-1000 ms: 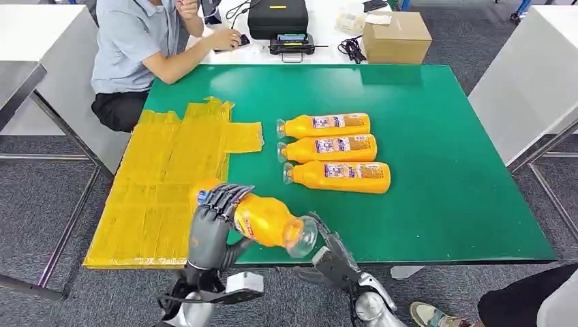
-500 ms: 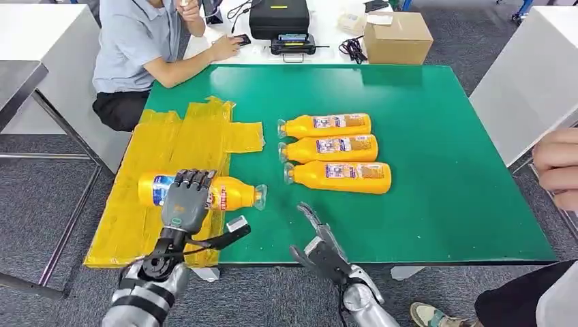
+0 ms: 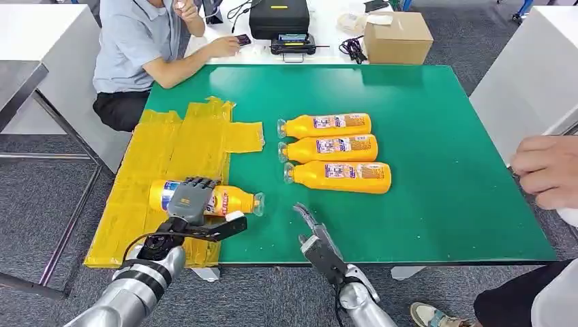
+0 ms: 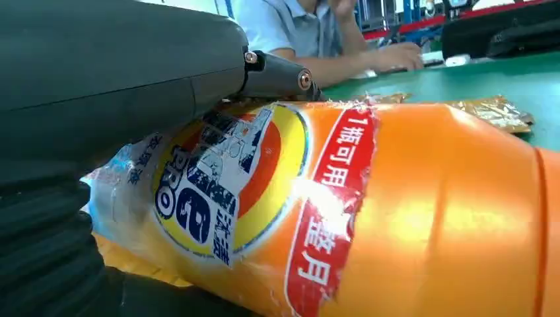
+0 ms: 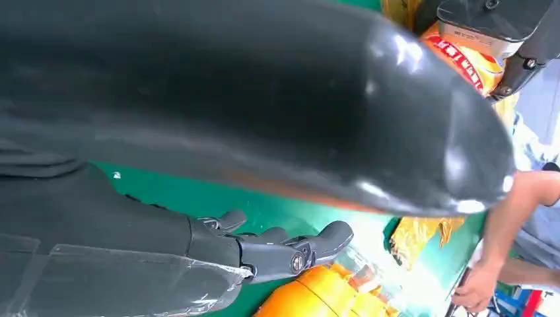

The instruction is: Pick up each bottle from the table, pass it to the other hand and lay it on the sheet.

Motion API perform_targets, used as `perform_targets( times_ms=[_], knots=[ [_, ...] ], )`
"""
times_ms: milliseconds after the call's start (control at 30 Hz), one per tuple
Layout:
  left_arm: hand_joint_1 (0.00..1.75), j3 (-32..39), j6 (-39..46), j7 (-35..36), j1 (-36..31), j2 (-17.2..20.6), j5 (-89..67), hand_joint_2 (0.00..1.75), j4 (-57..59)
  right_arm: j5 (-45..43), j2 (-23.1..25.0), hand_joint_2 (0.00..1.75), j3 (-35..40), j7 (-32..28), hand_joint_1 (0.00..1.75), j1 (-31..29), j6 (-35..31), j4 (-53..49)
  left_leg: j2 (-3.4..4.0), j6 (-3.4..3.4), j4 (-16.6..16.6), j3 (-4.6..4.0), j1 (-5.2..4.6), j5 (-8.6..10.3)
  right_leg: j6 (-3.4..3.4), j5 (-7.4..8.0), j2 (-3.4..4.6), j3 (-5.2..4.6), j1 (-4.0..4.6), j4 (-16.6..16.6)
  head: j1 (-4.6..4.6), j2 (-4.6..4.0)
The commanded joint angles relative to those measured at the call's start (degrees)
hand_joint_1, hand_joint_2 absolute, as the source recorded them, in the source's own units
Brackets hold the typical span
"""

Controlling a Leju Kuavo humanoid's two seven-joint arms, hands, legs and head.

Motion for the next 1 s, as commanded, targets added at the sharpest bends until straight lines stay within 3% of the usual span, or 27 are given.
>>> perform_targets(
  times_ms=[33,67,167,400,667,700,733,767,967,1000],
  knots=[
    [0.77,-3.44,-8.12,1.26,-3.8,0.31,2.92,1.75,8.38,0.16,0.39,0.0,-1.57,-0.12,0.0,-1.85,0.49,4.33,0.01,-0.06,-0.03,0.13,0.04,-0.02,-0.08,-0.01,-0.01,0.15,0.05,-0.04,0.02,0.0],
    [0.42,-3.92,-9.5,1.29,-4.14,0.45,3.01,1.75,9.13,0.24,0.36,0.0,-1.72,-0.14,0.0,-1.98,0.54,4.41,0.03,-0.1,-0.02,0.22,0.07,-0.05,-0.12,-0.04,0.0,0.25,0.08,-0.05,0.0,0.0],
    [0.31,-4.31,-13.4,2.21,-4.69,0.22,4.04,1.75,10.47,0.42,0.27,0.0,-2.18,-0.07,0.0,-2.17,0.71,4.5,0.04,-0.1,-0.05,0.42,0.04,-0.05,-0.13,-0.03,0.03,0.45,0.05,-0.06,0.02,0.0],
    [0.33,-5.34,-18.71,2.22,-5.29,0.51,5.41,1.75,12.75,0.9,0.12,0.0,-2.99,0.0,0.0,-2.72,0.95,5.48,0.13,-0.09,-0.12,0.66,0.01,-0.03,-0.13,0.01,0.12,0.67,0.03,-0.1,0.0,0.0],
    [0.21,-6.5,-22.17,1.2,-5.88,0.37,6.98,1.75,13.27,1.68,-0.15,0.0,-3.56,-0.14,0.0,-3.2,1.15,6.45,0.16,-0.1,-0.13,0.91,0.02,-0.02,-0.14,0.04,0.15,0.93,0.03,-0.13,0.0,0.0],
    [0.21,-6.85,-21.62,1.02,-5.8,0.42,6.97,1.75,12.97,1.77,-0.15,0.0,-3.66,-0.16,0.0,-3.22,1.14,6.47,0.14,-0.08,-0.13,0.94,0.0,-0.02,-0.12,0.03,0.14,0.94,0.01,-0.12,0.0,0.0],
    [0.03,-6.93,-20.91,0.96,-5.67,0.33,7.07,1.75,12.61,1.8,-0.21,0.0,-3.75,-0.17,0.0,-3.19,1.14,6.45,0.1,-0.06,-0.11,0.94,-0.01,-0.02,-0.09,0.01,0.1,0.95,0.0,-0.09,0.0,0.0],
    [0.0,-6.92,-19.66,0.73,-5.39,0.23,7.46,1.75,11.98,1.83,-0.23,0.0,-3.85,-0.18,0.0,-3.11,1.14,6.35,0.16,-0.1,-0.12,0.95,0.02,-0.02,-0.13,0.04,0.15,0.95,0.03,-0.12,0.02,0.0],
    [0.0,-7.21,-16.82,0.45,-4.81,-0.45,8.2,1.75,10.37,2.05,-0.42,0.0,-4.1,-0.18,0.0,-2.67,1.07,5.87,0.02,-0.09,-0.1,0.93,0.02,-0.01,-0.13,0.01,0.02,0.98,0.04,-0.12,0.02,0.0],
    [0.0,-7.39,-11.98,0.03,-4.02,-0.91,9.1,1.75,8.56,2.28,-0.42,0.0,-4.27,-0.04,0.0,-2.36,0.94,5.67,0.01,-0.06,-0.11,0.97,-0.02,-0.01,-0.09,0.0,0.03,0.99,-0.01,-0.09,0.0,0.0]
  ],
)
